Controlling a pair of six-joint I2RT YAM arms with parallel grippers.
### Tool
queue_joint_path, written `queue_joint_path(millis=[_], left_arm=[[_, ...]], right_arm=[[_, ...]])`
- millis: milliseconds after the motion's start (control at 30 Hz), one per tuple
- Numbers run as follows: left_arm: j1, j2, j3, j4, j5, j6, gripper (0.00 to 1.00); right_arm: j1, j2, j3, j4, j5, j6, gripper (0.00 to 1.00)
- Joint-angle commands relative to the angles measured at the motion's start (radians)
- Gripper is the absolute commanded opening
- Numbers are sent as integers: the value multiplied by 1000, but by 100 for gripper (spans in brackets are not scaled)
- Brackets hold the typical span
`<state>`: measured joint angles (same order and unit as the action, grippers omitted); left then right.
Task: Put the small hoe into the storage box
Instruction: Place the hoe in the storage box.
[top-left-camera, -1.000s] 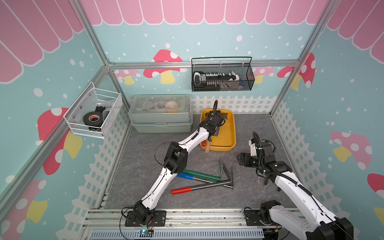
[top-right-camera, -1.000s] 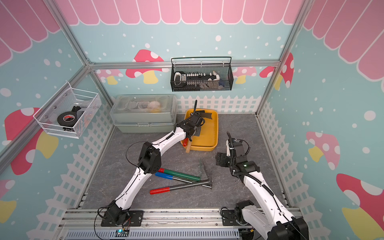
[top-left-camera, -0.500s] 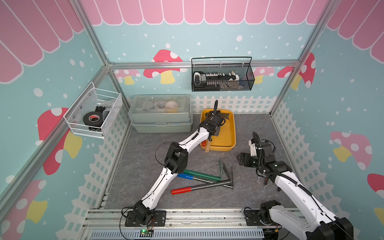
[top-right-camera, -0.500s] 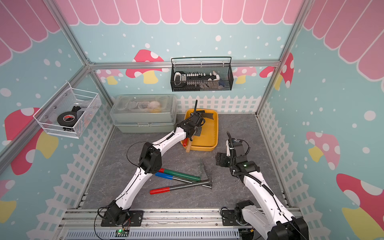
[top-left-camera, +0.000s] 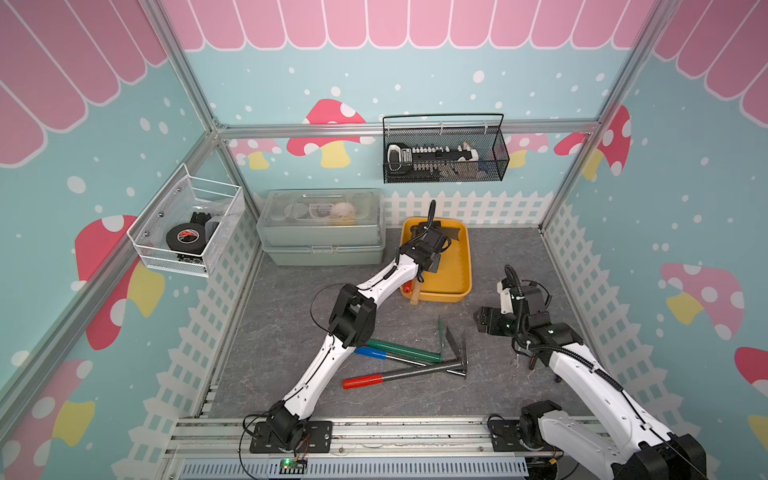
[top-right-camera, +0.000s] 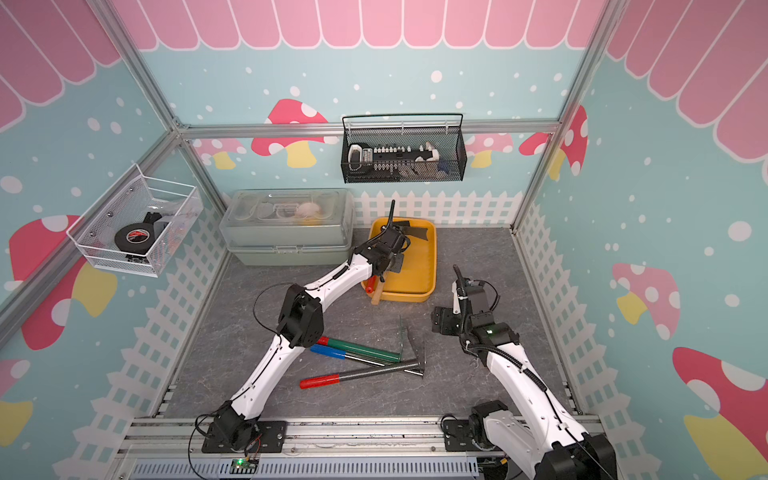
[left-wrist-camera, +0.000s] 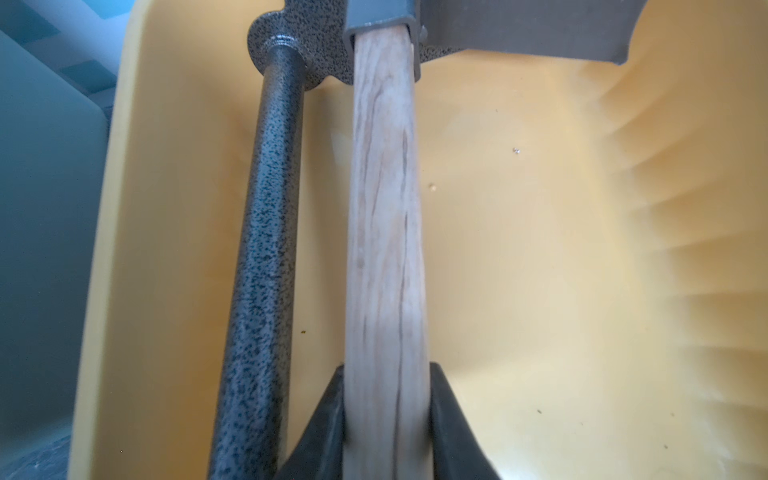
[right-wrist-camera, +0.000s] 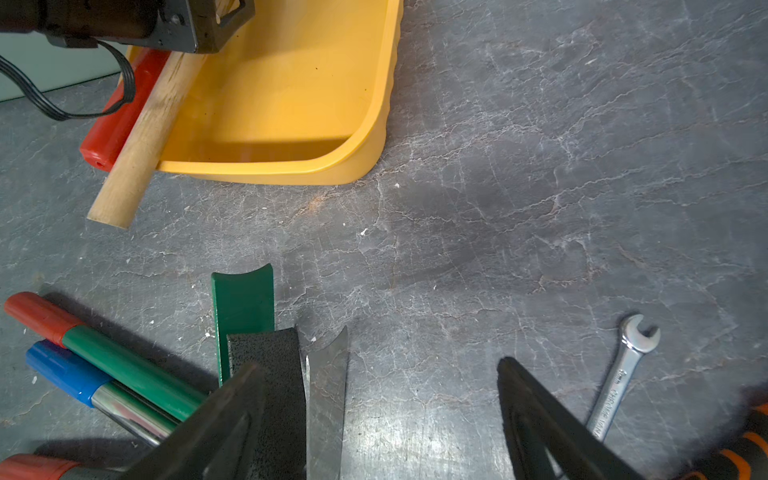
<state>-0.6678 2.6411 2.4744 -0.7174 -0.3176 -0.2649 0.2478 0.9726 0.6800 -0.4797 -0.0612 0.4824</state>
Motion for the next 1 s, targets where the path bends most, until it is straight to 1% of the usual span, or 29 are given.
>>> queue_joint_path(millis=[0,67,233,267,300,400,567,667,700,933,967], left_arm=[[8,-5,6,39,-20,-10,26],[8,-7,2,35,-19,-16,29],[10,-14,-9,32,-30,-17,30],[10,-17,-9,30,-30,-17,30],[9,-20,-9,25,-31,-18,34],[8,-43,-21,15,-33,-19,35],[6,-121,-79,15,-21,-9,40],[-2,-174,-113,14,-25,23,41],[-7,-188,-123,12,-31,35,43],[-40,-313,-215,-12,-8,107,43],[-42,-335,-237,-18,27,112,43]], right_arm=[[-5,-14,-11,-8,3,-3,87],[-6,-16,-13,-7,2,-2,87],[-5,-21,-17,-8,1,-1,87],[-5,-24,-19,-8,0,1,87],[-5,-26,-19,-8,1,1,87],[-5,-30,-22,-10,1,2,87],[-5,-30,-24,-8,-3,4,87],[-5,-31,-29,-2,-7,3,87],[-5,-29,-28,-2,-9,1,87],[-5,-31,-33,0,-18,-6,87],[-5,-30,-36,1,-16,-7,87]])
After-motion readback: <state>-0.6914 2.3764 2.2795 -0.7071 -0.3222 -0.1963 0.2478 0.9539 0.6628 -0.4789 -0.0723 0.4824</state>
